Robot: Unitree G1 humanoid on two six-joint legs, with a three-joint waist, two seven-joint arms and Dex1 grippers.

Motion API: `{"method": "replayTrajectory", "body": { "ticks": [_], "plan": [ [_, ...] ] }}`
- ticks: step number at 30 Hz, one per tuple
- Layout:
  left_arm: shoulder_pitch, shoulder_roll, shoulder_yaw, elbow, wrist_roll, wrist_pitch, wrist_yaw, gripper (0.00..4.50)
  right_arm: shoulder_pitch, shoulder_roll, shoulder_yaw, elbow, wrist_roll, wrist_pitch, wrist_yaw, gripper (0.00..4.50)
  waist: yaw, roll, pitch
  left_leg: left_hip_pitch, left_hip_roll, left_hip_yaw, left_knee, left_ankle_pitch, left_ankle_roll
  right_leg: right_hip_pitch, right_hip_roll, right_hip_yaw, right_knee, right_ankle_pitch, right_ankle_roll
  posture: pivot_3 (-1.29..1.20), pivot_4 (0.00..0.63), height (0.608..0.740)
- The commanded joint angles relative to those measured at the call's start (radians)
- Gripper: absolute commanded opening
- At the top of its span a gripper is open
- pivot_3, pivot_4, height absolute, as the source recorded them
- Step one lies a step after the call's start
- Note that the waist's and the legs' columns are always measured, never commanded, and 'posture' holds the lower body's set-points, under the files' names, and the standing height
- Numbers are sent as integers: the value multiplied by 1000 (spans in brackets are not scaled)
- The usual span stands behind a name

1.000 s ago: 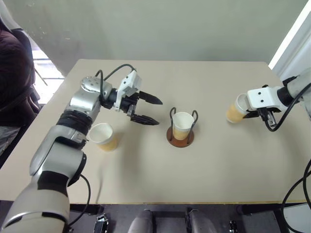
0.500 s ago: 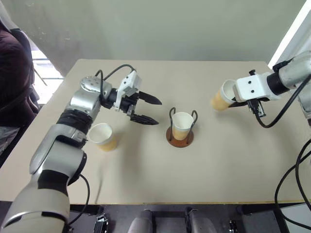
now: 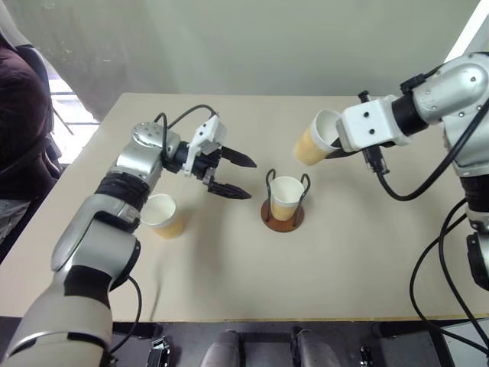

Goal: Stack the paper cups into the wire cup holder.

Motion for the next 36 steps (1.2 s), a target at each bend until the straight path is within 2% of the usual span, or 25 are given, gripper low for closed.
{"method": "replayTrajectory", "body": {
  "ticks": [1, 15, 36],
  "plan": [
    [-26, 0, 9, -10, -12, -13, -31, 4500, -37, 21, -5, -56, 18, 29, -3, 41, 0, 0, 0, 0, 0, 0, 0, 0, 0, 0, 0, 0, 0, 0, 0, 0, 150, 740],
    [-29, 16, 11, -54, -24, 28, -31, 4500, 32, 39, 40, -130, 24, 35, 20, 41, 0, 0, 0, 0, 0, 0, 0, 1, -1, 0, 0, 0, 1, 0, 0, 0, 150, 740],
    [2, 59, 16, -97, -38, 46, -31, 4500, 67, 76, 105, -25, -44, -144, 4, 41, -1, 0, 0, 0, 0, 0, 1, 1, -1, 0, 0, 0, 2, 0, 0, 0, 150, 740]
  ]
}}
